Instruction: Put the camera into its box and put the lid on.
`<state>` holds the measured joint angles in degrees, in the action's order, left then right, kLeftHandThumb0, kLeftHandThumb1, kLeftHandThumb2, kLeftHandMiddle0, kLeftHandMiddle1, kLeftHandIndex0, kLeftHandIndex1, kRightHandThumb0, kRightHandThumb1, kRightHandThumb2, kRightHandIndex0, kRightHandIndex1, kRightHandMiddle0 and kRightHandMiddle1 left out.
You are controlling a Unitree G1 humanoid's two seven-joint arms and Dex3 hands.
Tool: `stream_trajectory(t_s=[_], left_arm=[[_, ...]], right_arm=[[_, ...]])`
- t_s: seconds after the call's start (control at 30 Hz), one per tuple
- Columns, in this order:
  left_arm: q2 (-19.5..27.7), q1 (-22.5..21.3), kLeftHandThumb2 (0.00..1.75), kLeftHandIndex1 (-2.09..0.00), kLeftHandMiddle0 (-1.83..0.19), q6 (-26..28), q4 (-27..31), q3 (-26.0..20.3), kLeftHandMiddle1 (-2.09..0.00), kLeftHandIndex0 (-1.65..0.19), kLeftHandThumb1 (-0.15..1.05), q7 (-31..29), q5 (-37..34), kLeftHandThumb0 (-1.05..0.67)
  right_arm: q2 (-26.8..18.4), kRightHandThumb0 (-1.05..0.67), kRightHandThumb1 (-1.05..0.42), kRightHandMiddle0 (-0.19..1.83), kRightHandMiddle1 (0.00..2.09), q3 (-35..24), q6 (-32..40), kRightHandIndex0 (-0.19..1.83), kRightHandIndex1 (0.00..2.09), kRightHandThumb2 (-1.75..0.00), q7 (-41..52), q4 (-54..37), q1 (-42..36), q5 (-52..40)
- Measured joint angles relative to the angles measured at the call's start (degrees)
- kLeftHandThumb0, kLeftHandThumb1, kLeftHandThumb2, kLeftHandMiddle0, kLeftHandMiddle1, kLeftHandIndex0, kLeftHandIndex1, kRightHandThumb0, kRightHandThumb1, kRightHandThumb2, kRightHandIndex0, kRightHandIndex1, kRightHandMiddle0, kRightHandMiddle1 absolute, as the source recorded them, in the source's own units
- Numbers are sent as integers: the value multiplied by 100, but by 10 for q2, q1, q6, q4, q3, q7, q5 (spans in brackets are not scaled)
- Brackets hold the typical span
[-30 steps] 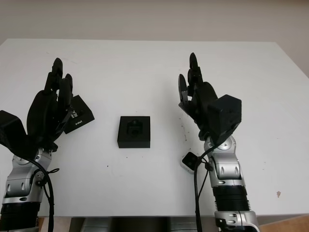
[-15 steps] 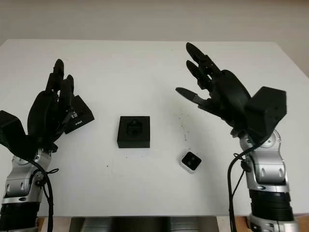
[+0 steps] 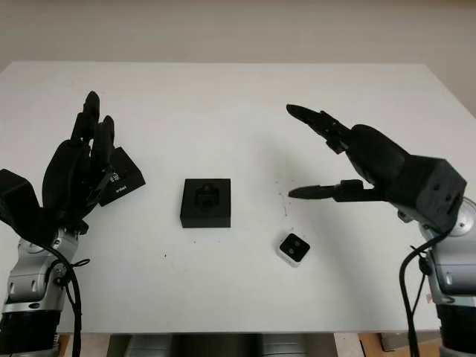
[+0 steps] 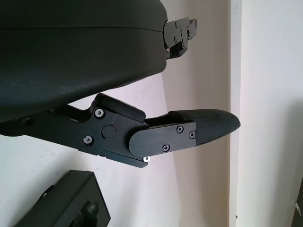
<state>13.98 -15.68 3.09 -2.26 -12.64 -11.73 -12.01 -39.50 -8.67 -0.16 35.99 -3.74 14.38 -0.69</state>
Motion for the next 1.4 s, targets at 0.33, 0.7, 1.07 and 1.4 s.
stream_trajectory(t_s=[0.33, 0.7, 1.07, 1.4], left_arm=[[2, 0, 58, 0, 19, 0, 0, -1, 0, 19, 105, 2, 0, -79], [8, 0, 58, 0, 19, 0, -3, -2, 0, 19, 105, -3, -3, -78], [12, -5, 59, 0, 19, 0, -12, -3, 0, 19, 105, -5, -3, -79], [17, -7, 60, 0, 19, 4, -15, -3, 0, 19, 105, -4, -2, -79]], right_arm=[[-14, -62, -83, 29, 22, 6, -3, -19, 0, -6, 16, 14, -39, 5], [-9, -65, -86, 35, 29, 29, 1, -19, 0, -6, -2, 1, -91, 31], [-30, -39, -87, 28, 72, 44, 34, -19, 0, -5, 59, 9, -67, 24], [-57, -49, -87, 19, 109, 61, 19, -19, 0, -5, 118, 80, 1, 18]])
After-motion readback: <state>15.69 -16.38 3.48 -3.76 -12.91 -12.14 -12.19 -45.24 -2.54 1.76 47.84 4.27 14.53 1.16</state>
